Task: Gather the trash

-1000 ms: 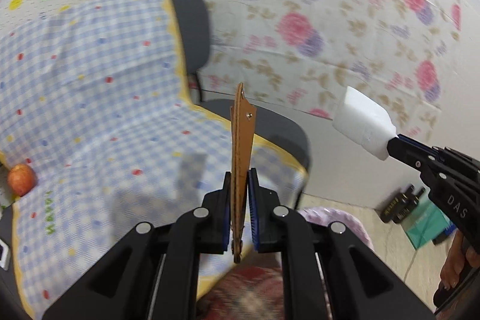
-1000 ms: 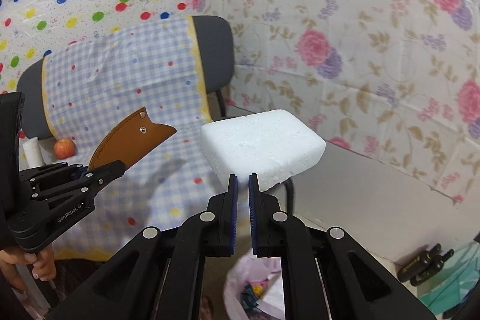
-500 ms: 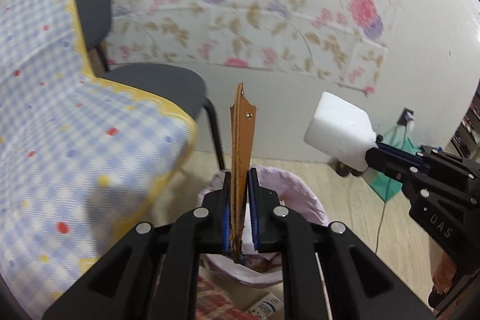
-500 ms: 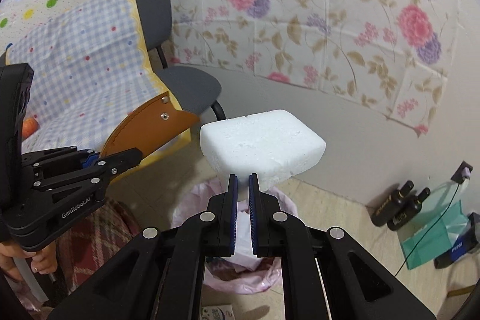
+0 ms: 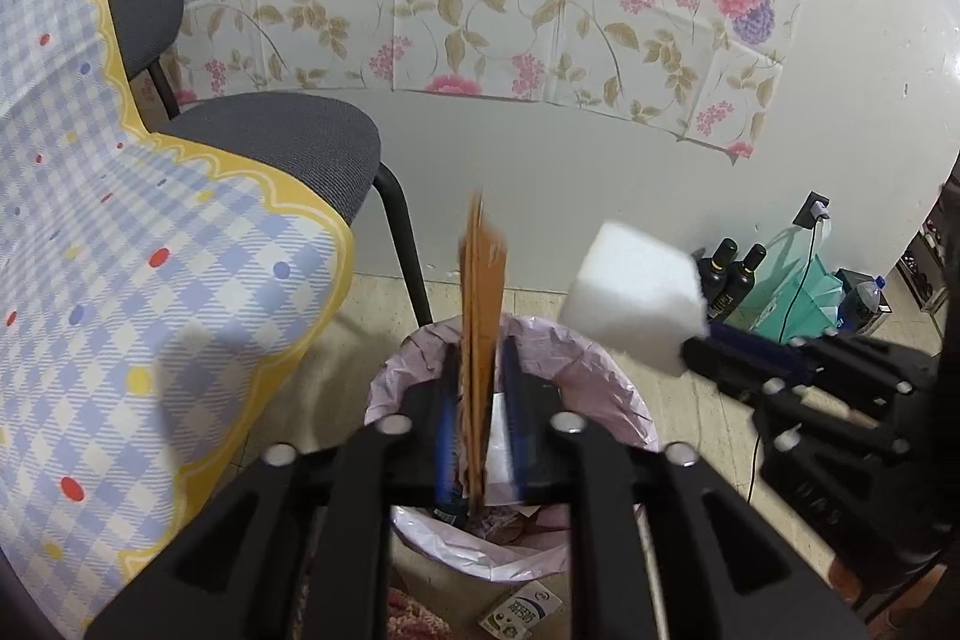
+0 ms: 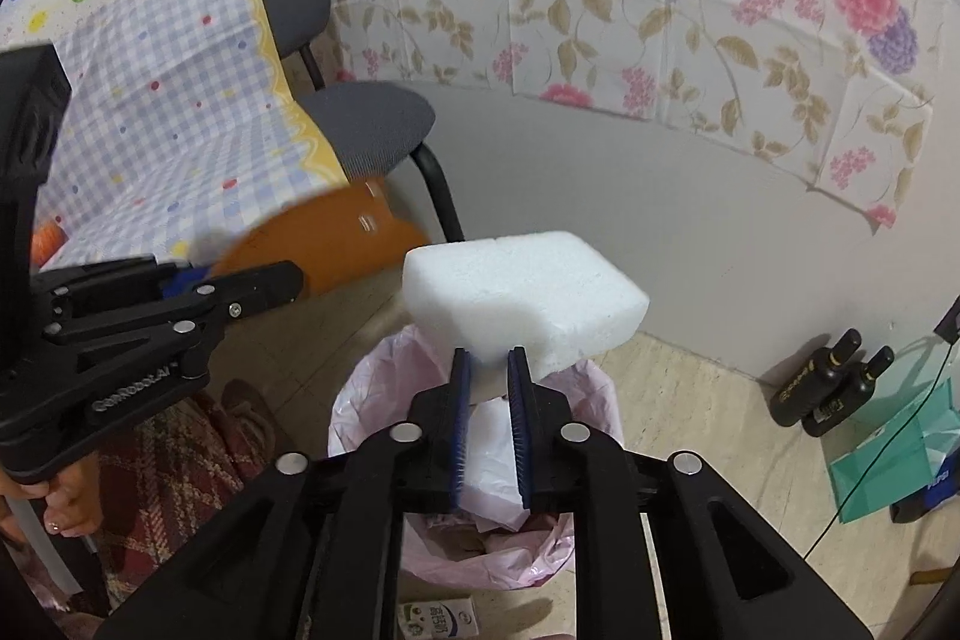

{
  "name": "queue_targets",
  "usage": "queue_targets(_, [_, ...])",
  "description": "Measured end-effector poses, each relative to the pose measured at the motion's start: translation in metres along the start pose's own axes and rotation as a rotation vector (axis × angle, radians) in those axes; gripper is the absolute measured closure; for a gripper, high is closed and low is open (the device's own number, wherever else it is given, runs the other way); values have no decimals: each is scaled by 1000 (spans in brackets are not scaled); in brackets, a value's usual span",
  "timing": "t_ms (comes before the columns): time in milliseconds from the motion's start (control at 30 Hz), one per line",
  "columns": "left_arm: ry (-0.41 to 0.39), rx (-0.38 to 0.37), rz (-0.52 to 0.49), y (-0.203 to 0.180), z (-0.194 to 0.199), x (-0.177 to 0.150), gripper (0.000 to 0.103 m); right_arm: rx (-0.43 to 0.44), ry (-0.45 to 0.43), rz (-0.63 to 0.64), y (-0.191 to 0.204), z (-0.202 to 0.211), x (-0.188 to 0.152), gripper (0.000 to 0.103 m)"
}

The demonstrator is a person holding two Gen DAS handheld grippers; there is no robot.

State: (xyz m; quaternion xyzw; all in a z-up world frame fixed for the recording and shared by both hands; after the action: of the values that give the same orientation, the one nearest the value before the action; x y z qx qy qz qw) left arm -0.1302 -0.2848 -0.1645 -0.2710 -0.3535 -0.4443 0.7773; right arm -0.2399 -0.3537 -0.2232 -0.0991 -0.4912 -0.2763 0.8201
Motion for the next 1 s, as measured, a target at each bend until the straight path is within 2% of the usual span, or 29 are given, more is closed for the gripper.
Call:
queue_targets(67, [-3, 4, 6, 2, -1, -1, 48, -10, 24, -14, -2, -6, -5, 69])
queue_targets(300, [-29, 54, 42, 19, 14, 2, 48, -16, -18, -44, -5, 10, 3, 65])
queue_targets(433, [-58, 107, 43, 28, 30, 5, 45, 4, -67, -44, 4, 29, 18, 51])
queue_targets(567, [-86, 182, 27, 39, 52, 11, 32, 39, -106, -22, 21, 41, 32, 30])
queue_targets(700, [-121, 259, 47, 58, 77, 22, 17, 77, -154, 0, 42, 48, 52, 17])
queue_targets(800, [-154, 351, 63, 77, 100, 33, 8, 111, -192, 12, 60, 49, 70, 15])
queue_targets(1000, [-185, 463, 118, 114, 138, 45, 7, 176, -246, 53, 106, 49, 107, 12])
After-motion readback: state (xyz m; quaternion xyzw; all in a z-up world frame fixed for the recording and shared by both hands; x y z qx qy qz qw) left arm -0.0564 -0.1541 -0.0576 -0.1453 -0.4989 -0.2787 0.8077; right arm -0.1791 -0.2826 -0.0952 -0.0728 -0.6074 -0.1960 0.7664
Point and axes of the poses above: each gripper's, at about its wrist camera, not at the fingertips, and z roughly against the way its jaws point, y to its left, x to its top, the point moved 1 cm from there along -z, roughly the way its jaws point, and after that the axes turned 10 degrees about -y, right-handed, at the moved point
